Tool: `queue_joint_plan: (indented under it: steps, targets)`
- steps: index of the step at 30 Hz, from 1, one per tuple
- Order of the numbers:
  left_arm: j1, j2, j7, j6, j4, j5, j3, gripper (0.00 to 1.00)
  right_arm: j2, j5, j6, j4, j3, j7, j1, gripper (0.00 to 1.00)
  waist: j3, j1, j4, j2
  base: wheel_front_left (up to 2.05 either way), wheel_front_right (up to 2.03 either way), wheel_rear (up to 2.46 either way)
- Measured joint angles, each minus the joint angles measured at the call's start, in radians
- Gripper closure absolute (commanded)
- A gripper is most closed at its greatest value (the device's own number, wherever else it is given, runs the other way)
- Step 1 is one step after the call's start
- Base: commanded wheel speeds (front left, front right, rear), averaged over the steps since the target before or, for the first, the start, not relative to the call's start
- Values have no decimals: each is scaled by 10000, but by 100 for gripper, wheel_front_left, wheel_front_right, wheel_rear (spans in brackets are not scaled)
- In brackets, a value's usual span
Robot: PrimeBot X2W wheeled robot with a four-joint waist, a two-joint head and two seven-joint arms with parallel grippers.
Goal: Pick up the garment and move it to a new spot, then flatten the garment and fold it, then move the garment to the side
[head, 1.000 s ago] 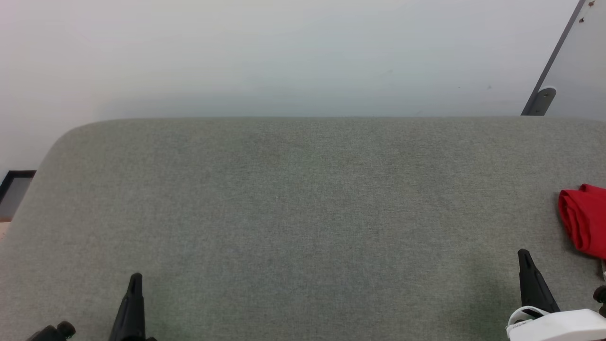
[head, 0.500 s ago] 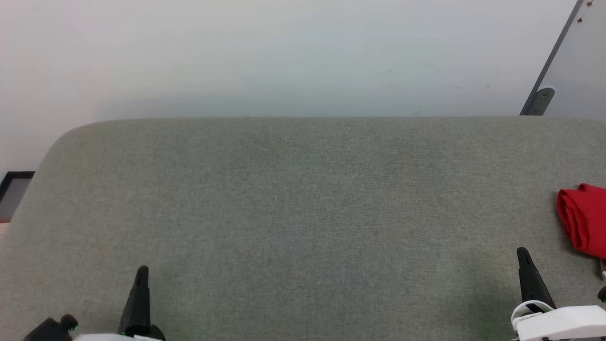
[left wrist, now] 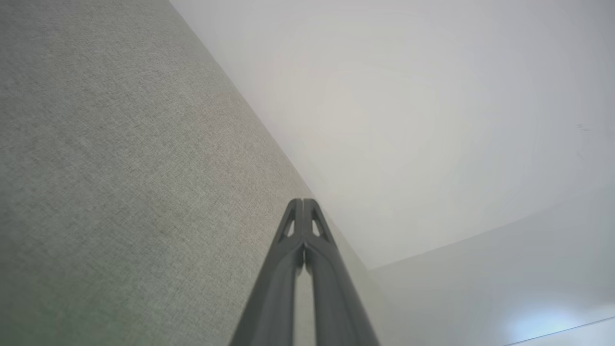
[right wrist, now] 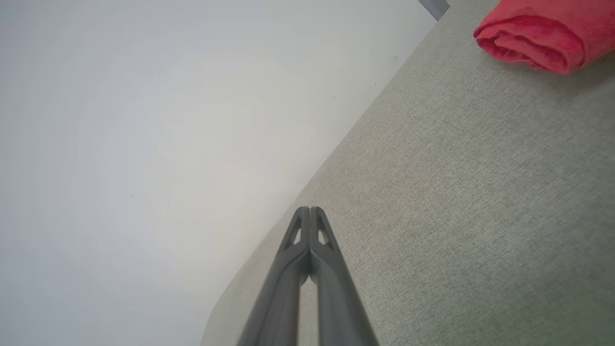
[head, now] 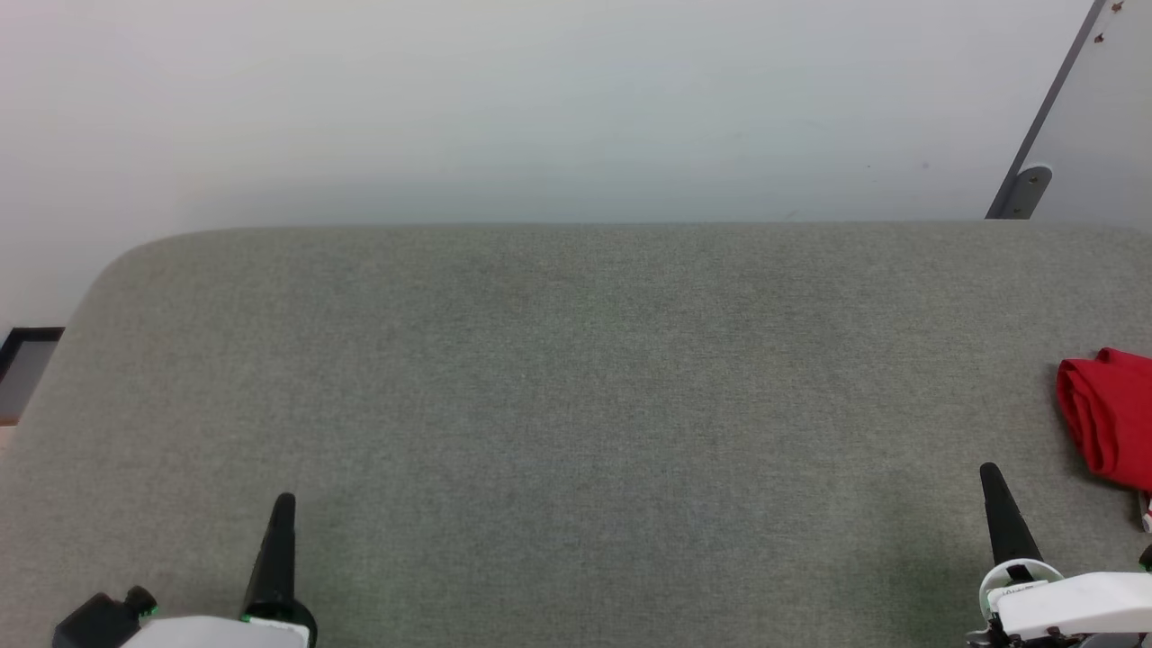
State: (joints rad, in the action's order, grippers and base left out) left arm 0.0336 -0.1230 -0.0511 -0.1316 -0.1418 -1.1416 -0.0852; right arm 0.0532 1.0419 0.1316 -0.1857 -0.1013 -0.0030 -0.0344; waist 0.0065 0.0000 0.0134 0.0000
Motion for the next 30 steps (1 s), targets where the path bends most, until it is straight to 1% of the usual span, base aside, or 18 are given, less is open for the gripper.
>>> queue_joint_plan:
  steps: [30]
  targets:
    - [-713,309,775,2,-525,-2454,-56,100,-6,2865,-2,-301,-71,579,-372,100,-15,0,-59,0,0,0,0]
